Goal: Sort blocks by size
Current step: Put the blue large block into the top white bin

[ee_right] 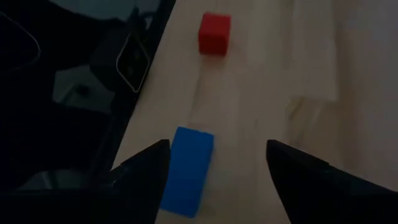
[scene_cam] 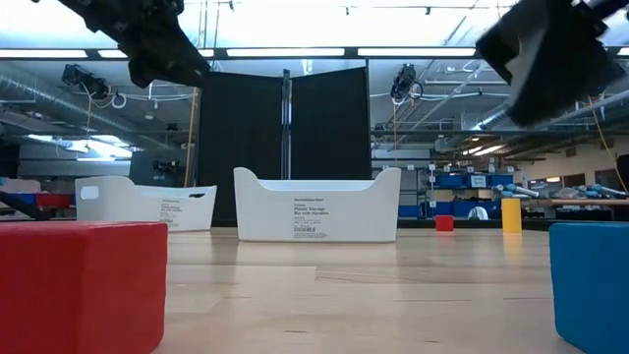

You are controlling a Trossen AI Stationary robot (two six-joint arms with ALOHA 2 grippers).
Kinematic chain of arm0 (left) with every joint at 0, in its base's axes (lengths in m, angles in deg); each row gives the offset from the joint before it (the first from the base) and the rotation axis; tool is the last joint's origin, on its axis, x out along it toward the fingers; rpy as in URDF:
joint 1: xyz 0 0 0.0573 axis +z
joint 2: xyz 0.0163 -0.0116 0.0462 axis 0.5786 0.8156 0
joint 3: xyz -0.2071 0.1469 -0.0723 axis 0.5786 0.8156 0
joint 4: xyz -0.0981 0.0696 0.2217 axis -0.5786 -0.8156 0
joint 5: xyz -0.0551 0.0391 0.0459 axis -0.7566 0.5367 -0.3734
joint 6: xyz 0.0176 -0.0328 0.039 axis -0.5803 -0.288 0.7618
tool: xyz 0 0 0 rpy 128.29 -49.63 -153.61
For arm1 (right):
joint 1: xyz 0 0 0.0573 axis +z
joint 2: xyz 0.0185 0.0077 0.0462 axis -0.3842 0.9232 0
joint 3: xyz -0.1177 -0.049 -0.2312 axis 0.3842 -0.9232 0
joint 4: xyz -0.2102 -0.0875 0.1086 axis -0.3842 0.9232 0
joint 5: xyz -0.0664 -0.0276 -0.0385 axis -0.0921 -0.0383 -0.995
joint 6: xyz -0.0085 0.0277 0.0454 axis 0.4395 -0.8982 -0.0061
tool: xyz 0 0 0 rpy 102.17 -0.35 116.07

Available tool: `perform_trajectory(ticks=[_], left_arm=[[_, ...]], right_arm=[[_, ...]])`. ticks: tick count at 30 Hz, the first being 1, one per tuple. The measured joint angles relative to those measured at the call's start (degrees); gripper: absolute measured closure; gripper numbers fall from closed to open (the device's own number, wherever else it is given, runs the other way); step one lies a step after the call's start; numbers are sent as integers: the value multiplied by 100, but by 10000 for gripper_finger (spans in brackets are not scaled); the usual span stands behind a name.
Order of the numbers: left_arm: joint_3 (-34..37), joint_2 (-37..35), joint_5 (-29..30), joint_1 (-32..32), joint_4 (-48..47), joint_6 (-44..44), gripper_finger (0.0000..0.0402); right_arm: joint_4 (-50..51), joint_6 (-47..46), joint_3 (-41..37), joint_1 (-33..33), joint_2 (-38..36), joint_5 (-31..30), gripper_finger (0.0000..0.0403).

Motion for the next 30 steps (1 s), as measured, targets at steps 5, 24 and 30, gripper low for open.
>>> perform_trajectory(ticks=[5, 24, 30], left_arm=[[0, 8, 31, -205, 15, -165, 207], [0, 14, 394, -641, 121, -318, 207], [0, 14, 401, -703, 118, -335, 207]], right_arm=[[36, -65, 254, 88, 486, 135, 119], [461, -640, 500, 110, 1123, 337, 152], [549, -232, 493, -123, 1093, 484, 262]])
